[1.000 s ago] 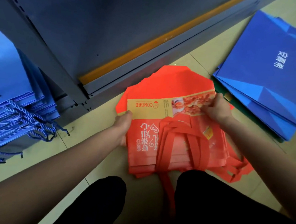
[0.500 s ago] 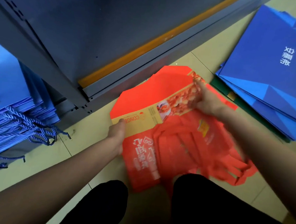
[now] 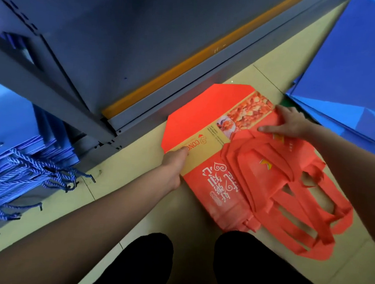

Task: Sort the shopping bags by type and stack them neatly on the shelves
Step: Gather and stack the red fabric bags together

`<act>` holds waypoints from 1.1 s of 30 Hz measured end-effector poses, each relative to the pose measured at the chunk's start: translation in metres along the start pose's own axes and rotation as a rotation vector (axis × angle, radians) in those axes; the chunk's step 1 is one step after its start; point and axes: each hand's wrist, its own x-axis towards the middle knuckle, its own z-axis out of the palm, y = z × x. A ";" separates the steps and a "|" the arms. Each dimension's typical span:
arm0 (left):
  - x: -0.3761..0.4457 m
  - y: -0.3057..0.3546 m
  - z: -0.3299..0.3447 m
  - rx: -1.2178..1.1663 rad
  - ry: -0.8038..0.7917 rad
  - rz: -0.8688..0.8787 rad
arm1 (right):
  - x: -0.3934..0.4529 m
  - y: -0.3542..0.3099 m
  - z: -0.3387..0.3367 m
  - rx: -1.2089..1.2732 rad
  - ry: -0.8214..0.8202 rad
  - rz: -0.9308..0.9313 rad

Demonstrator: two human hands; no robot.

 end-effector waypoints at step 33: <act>-0.063 0.104 0.018 -0.204 -0.279 0.837 | -0.142 0.036 -0.097 1.062 0.444 -0.487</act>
